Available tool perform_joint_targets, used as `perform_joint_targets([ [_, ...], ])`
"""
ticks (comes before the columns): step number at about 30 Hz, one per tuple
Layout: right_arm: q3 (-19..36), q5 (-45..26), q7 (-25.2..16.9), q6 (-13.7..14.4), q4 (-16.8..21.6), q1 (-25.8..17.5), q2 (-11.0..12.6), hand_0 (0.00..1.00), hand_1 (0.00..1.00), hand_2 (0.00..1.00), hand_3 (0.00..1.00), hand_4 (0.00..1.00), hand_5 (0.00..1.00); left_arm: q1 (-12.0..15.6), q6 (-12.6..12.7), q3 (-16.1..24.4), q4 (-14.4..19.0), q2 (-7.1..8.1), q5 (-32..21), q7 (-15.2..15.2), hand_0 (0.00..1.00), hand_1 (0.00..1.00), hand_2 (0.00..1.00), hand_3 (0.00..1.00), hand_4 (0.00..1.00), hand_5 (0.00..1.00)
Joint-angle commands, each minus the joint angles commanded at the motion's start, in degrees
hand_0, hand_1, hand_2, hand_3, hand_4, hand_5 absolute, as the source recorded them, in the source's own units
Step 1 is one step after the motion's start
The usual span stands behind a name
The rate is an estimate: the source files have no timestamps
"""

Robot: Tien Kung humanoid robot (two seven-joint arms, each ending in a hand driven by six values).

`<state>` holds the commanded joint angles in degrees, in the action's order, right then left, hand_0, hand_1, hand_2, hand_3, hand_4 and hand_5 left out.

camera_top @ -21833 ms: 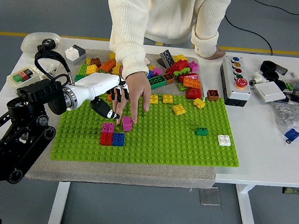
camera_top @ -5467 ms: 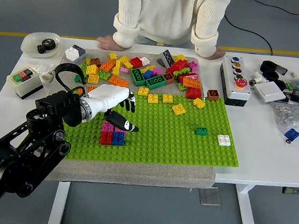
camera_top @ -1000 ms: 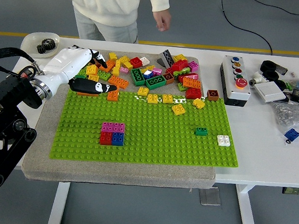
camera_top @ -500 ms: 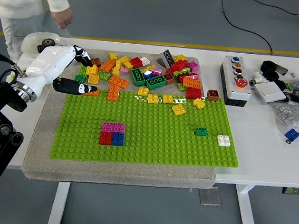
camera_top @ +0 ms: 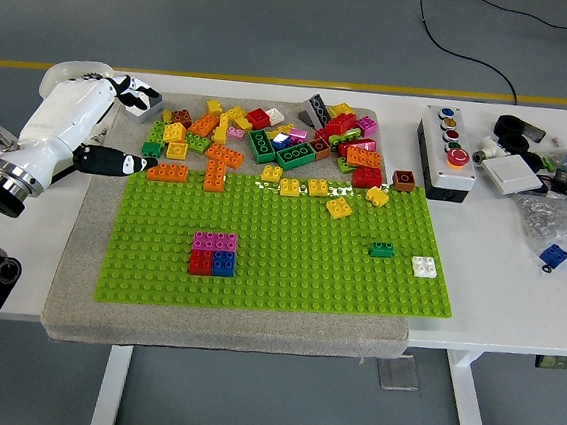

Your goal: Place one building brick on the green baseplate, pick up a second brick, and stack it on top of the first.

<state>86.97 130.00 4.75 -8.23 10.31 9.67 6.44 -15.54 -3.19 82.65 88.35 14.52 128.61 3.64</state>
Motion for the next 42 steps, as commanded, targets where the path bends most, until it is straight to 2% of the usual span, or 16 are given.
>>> perform_joint_targets([
  [1,-0.05,0.0,-0.01,-0.01,0.0,0.0,-0.01,0.741,0.642,0.71,0.593,0.831,0.415,0.04,-0.26,0.11,0.15,0.01,0.21,-0.19,0.866,0.753,0.776,0.824,0.998,0.101],
  [4,-0.37,0.0,-0.07,-0.11,0.0,-0.13,-0.09,0.741,0.642,0.71,0.593,0.831,0.415,0.12,-6.62,0.76,1.13,0.09,1.39,-1.27,0.866,0.753,0.776,0.824,0.998,0.101],
  [5,-0.43,0.0,-0.09,-0.14,0.0,-0.16,-0.11,0.74,0.641,0.709,0.592,0.83,0.416,0.1,-8.05,0.88,1.29,0.1,1.39,-1.37,0.935,0.812,0.843,0.869,0.998,0.002],
  [8,-0.6,0.0,-0.15,-0.22,0.0,-0.4,-0.25,0.74,0.641,0.709,0.592,0.83,0.416,-0.24,-9.27,1.15,1.44,0.25,1.39,-1.26,0.935,0.812,0.843,0.869,0.998,0.002],
  [11,-0.9,0.0,-0.25,-0.3,0.0,-0.46,-0.3,0.74,0.641,0.709,0.592,0.83,0.416,-0.59,-9.27,1.04,1.39,0.46,1.39,-1.18,0.935,0.812,0.843,0.869,0.998,0.002],
  [17,-1.08,0.0,-0.43,-0.28,0.0,-0.51,-0.33,0.74,0.641,0.71,0.591,0.828,0.416,-0.77,-7.05,0.68,1.08,0.6,1.39,-0.45,0.929,0.8,0.826,0.852,0.998,0.002],
  [18,-0.96,0.0,-0.43,-0.23,0.0,-0.56,-0.3,0.74,0.641,0.71,0.59,0.828,0.416,-0.76,-7.18,0.7,1.02,0.67,1.39,-0.22,0.957,0.83,0.847,0.923,0.998,0.002],
  [22,-0.36,0.0,-0.38,-0.04,0.0,-0.64,-0.19,0.74,0.641,0.71,0.59,0.828,0.416,-0.81,-7.97,1.03,1.09,0.81,1.39,0.4,0.957,0.83,0.847,0.923,0.998,0.002],
  [23,-0.17,0.0,-0.35,0.04,0.0,-0.68,-0.2,0.74,0.642,0.713,0.591,0.828,0.416,-0.86,-8.09,0.95,1.14,0.87,1.39,0.47,0.998,0.896,0.903,0.949,0.998,0.085],
  [28,0.68,0.0,-0.13,0.52,0.0,-0.91,-0.38,0.74,0.642,0.713,0.591,0.828,0.416,-1.09,-7.88,0.45,1.18,0.84,1.39,0.41,0.998,0.896,0.903,0.949,0.998,0.085],
  [40,1.83,0.0,0.47,1.1,0.0,-0.89,-0.67,0.742,0.646,0.716,0.59,0.829,0.415,-3.55,-4.81,0.18,1.32,1.04,1.39,0.48,0.998,0.905,0.913,0.956,0.998,0.086],
  [42,1.95,0.0,0.51,1.12,0.0,-0.8,-0.66,0.741,0.646,0.716,0.591,0.829,0.415,-3.95,-4.23,0.11,1.33,1.17,1.39,0.66,0.998,0.897,0.903,0.941,0.998,0.117],
])
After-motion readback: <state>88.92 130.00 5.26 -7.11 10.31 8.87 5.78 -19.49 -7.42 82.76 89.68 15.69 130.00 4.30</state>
